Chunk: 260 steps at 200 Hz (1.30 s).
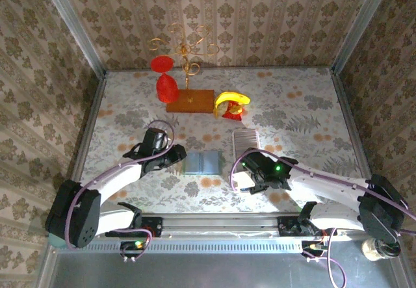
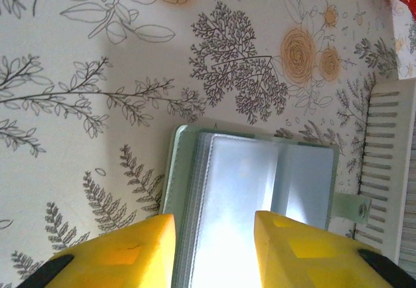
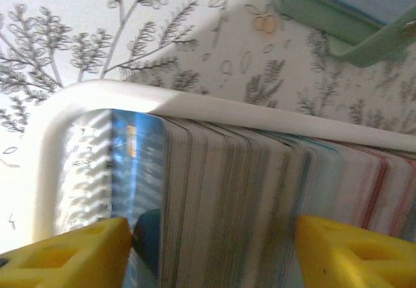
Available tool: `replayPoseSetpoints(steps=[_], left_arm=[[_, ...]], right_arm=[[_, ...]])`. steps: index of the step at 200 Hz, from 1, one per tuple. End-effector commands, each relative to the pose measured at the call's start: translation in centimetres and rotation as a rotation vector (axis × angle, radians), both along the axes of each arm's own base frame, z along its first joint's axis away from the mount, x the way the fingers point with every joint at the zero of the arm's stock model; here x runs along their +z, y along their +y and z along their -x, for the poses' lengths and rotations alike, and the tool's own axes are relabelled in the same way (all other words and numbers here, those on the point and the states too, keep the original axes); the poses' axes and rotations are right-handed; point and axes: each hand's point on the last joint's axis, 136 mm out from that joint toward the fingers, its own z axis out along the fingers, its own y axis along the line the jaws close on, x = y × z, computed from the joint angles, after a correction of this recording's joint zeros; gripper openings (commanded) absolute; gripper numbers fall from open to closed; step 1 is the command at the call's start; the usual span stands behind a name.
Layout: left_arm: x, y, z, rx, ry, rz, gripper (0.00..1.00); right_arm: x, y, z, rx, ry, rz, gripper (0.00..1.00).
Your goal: Put the credit cards into the card holder
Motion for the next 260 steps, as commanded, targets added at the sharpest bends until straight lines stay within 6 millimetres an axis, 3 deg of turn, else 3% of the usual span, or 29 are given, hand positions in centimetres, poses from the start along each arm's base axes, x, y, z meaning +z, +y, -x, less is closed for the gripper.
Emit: replayPoseSetpoints(steps=[1,45,104,210,260], left_arm=[[-1.0,1.0,1.2,0.005,0.035,-0.036,0.35],[-1.4,1.4,1.8,0.003,0.046,-0.047,0.33],[-1.7,1.2,1.8,-0.003,0.059,-0.039,0.29],[-1.8,1.0,2.0,-0.007,0.064,-0.038,0.25],[-1.8,1.0,2.1,-0.011,0.065,-0.038,0.24]], right_arm=[[0.0,-0.9,-0.2,0.001,-0.006,0.066,0.58],[1.2,-1.2,0.1,-0.002,-0.011,0.055,0.46],[1.6,-1.9,0.5,-0.017,-0.013,0.058,0.39],[3.8,-0.9,0.3,-0.055,-0.046,-0.027,0.13],[4.9,-0.4,1.5,-0.039,-0.002,-0.062,0.07]])
